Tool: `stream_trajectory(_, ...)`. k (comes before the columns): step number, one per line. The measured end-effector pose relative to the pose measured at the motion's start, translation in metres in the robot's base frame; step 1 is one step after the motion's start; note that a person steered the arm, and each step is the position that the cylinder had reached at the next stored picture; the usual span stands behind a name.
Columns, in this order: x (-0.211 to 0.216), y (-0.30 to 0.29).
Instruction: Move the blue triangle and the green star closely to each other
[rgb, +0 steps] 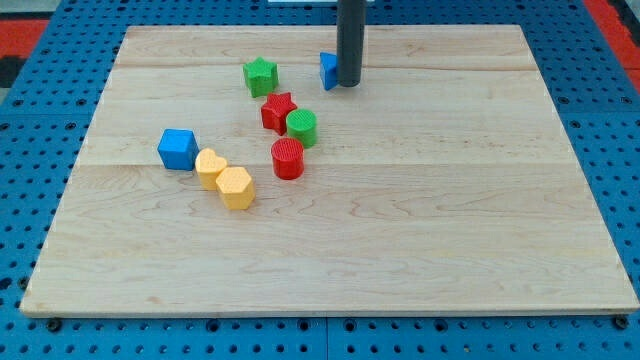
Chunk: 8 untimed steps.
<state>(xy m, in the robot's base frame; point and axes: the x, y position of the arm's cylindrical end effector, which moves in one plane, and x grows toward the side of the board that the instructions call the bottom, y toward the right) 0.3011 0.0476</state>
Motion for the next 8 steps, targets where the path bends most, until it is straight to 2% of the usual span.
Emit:
stream_trajectory(1, -0.016, 0.040)
stream_trajectory(2, -0.087, -0.007)
stream_trajectory(3, -0.093, -0.102)
stream_trajectory(4, -0.030, -0.131)
stream_trajectory(5, -0.008, -0.118)
stream_trajectory(6, -0.014, -0.159)
stream_trajectory(7, 0.057, -0.190)
stream_trajectory(8, 0.089, -0.151)
